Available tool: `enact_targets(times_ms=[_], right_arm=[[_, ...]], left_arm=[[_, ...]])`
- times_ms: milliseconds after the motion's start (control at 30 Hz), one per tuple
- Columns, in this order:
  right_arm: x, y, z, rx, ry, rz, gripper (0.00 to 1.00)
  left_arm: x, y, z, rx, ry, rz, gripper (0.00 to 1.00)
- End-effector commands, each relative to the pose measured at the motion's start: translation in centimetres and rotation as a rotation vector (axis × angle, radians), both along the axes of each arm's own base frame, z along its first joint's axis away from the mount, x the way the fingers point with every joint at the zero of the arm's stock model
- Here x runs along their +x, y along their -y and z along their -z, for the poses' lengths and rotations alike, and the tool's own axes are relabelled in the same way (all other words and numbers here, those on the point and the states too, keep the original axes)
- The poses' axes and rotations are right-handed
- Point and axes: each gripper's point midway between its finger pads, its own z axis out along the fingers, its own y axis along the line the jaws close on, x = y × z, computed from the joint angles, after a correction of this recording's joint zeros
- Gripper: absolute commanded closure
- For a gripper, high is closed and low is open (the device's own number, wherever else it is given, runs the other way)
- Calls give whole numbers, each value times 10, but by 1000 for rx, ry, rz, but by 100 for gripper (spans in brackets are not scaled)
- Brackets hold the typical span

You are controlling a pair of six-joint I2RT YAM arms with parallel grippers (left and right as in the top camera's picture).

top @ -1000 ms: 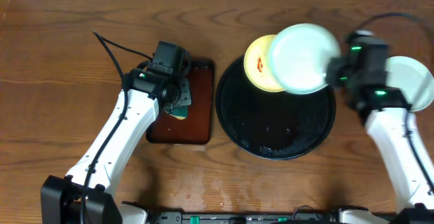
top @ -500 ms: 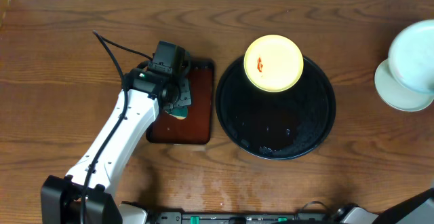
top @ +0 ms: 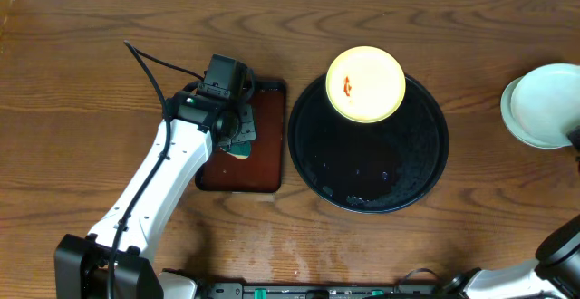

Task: Clean dirty plates on tray and stack at the side
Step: 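Carry the plate right and stack it on the first pale blue plate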

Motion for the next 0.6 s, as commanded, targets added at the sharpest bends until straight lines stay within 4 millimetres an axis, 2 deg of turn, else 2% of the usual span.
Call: enact_targets(times_ms=[0,67,133,167,300,433,533,567], right_arm=[[8,-3,17,-1,-33,-59,99],[10,-8,28,0,-61,-94,92],[14,-14,31,-11,-74,-128,73],[17,-16,30,-20,-77,-145,68],[30,-27,20,-32,-99,-210,63],[53,-51,6,-29,-96,-332,69],[70,-75,3,-51,-103,-427,85],[73,-83,6,-63,-120,-456,93]], left_arm=[[0,-3,-3,13,13,6,92],[0,-3,-3,12,12,6,92],[0,-3,-3,13,12,6,92],[0,-3,-3,13,12,6,92],[0,-3,-3,13,12,6,92],[0,-3,-3,13,12,6,92],[0,-3,-3,12,12,6,92],[0,-3,-3,13,12,6,92]])
